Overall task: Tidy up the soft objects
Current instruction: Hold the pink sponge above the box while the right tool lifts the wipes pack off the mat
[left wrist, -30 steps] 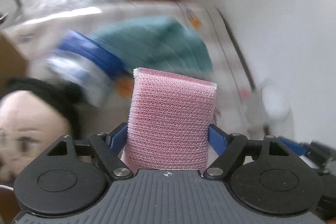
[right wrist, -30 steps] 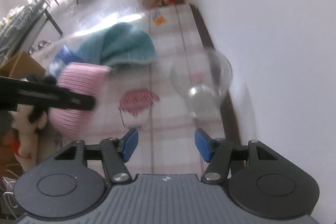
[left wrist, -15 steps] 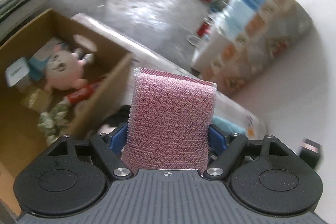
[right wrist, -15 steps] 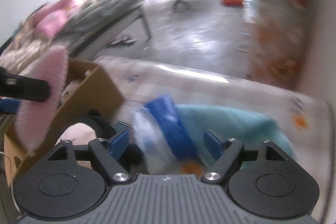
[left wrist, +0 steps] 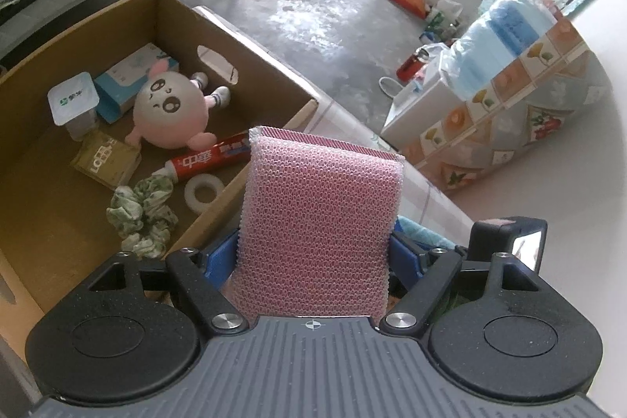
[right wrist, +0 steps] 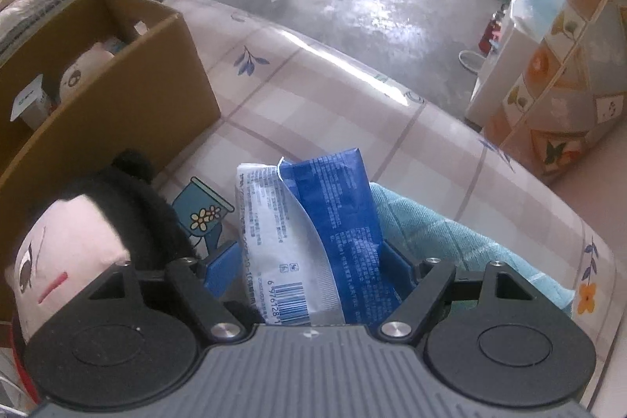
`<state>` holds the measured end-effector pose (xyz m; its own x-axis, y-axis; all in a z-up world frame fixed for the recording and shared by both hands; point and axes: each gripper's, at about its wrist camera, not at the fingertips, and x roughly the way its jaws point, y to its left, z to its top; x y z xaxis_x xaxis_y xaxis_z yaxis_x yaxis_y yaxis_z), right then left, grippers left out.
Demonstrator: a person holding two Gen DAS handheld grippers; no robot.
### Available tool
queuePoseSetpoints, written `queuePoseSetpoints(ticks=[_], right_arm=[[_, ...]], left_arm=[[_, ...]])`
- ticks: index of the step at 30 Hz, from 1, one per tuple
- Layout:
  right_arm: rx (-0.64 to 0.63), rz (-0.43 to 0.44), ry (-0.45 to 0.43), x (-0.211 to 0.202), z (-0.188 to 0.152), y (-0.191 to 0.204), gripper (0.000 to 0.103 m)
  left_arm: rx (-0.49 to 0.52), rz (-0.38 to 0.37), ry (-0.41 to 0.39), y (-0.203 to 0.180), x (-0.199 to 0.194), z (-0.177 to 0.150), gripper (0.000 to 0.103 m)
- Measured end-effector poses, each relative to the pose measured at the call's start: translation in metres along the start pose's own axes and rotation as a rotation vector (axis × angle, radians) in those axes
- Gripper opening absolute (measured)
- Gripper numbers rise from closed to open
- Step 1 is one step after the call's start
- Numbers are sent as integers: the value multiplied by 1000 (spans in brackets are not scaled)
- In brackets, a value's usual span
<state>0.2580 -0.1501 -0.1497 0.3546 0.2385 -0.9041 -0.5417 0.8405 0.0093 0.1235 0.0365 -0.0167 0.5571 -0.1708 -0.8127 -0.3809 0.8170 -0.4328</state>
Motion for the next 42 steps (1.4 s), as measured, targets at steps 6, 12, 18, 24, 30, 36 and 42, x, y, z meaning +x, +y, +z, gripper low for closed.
queuePoseSetpoints(ticks=[6, 12, 18, 24, 30, 36, 42], right_arm=[[14, 7, 20, 6, 1, -8, 69], [75, 67, -10, -5, -4, -26, 60], [220, 129, -81, -47, -20, -61, 60], [606, 350, -40, -92, -84, -112, 60], [640, 342, 118, -77, -146, -83, 60], [406, 135, 125, -76, -152, -35, 71], [55, -38, 69, -97, -147, 27, 83]], left_arm=[[3, 8, 9, 5, -1, 0, 80], [13, 14, 12, 5, -2, -2, 80], [31, 15, 13, 0, -2, -5, 80], [47, 10, 13, -8, -4, -7, 80], [62, 8, 28, -13, 0, -10, 80], [88, 6, 45, -18, 3, -13, 80], [109, 0, 43, -21, 2, -11, 80]])
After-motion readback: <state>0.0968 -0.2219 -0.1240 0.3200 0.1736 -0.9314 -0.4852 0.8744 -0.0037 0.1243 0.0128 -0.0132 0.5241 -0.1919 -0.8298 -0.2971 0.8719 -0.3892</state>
